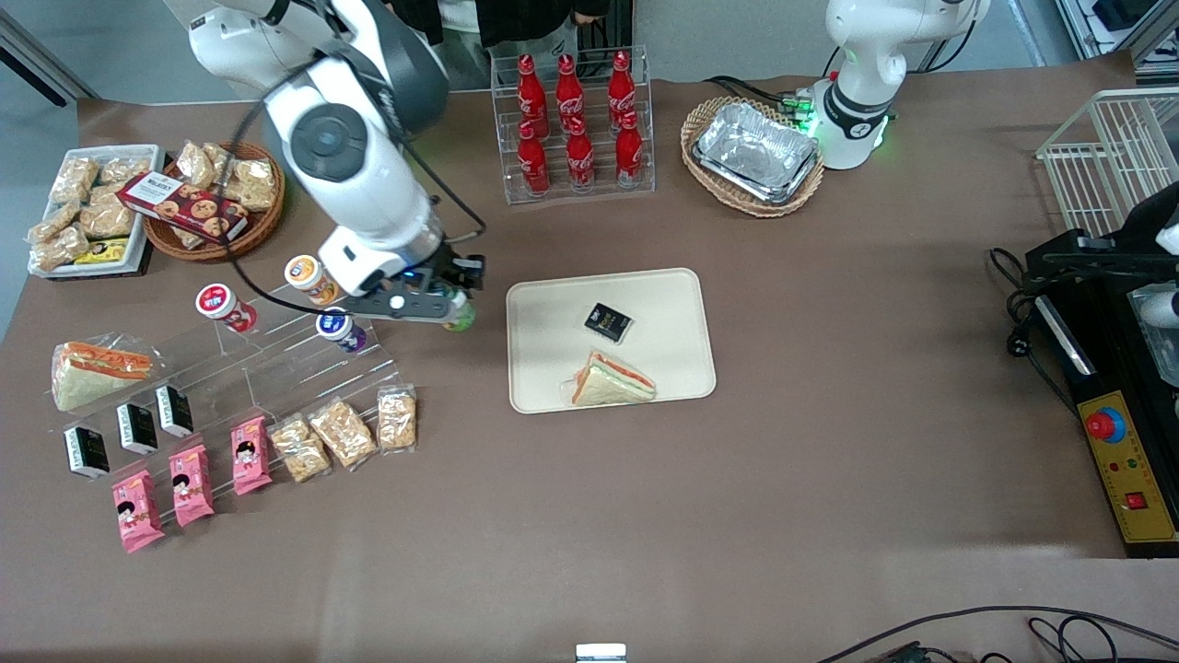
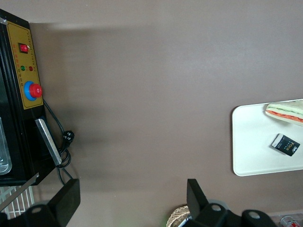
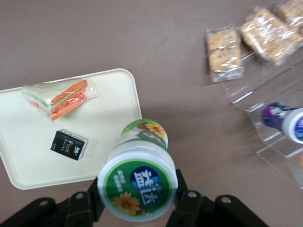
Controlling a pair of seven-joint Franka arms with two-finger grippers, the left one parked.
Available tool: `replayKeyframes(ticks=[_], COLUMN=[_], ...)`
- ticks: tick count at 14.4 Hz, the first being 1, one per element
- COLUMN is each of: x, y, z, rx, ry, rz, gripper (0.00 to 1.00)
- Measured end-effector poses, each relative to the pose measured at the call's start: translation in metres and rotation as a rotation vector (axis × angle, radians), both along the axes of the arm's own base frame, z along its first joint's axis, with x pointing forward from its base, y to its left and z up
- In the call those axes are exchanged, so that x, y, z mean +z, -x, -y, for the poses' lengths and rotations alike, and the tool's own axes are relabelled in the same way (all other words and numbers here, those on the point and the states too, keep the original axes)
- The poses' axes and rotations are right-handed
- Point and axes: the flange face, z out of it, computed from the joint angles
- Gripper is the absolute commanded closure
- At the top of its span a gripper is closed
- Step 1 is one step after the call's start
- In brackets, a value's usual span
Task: Place green gum on tray
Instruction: 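Carry the green-capped bottle with the right gripper over the cream tray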
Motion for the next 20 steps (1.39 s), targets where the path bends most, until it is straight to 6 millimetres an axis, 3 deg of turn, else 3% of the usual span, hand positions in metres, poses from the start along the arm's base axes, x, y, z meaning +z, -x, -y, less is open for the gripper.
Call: replayKeyframes(ticks=[4,9,14,20], x=[-0.051,-0.101,-0.127,-0.139], y=[0.005,0.020,0.022,0.013], z=[-0.018,-0.030,-0.030,-0.028], rx=[0.014,0.038,0.043,-0.005], ry=[-0.023,-0.029,-0.030,-0.030], rz=[0.018,0.013,0.018,0.055], gripper=[0.61,0.61,0.61,0.61])
